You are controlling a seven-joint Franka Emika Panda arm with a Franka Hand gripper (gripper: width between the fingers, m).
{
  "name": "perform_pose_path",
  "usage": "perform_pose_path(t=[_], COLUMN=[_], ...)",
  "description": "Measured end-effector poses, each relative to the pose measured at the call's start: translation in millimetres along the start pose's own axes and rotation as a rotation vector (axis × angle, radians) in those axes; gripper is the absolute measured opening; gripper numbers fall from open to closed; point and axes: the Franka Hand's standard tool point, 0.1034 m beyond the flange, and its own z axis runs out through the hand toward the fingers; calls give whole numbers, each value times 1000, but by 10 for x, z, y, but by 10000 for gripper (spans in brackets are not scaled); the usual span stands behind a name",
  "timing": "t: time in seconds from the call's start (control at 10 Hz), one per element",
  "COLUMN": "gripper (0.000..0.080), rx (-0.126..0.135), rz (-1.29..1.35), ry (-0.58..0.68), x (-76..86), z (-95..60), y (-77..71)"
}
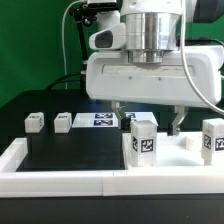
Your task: Assemble square table
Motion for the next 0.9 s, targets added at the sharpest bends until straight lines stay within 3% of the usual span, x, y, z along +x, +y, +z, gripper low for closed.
perform_pose_path(t=[0.5,0.9], gripper=[649,649], rx=[-7,-30], rz=[-334,-559], ry=[1,4], x=[32,60], z=[-13,-16], y=[26,76])
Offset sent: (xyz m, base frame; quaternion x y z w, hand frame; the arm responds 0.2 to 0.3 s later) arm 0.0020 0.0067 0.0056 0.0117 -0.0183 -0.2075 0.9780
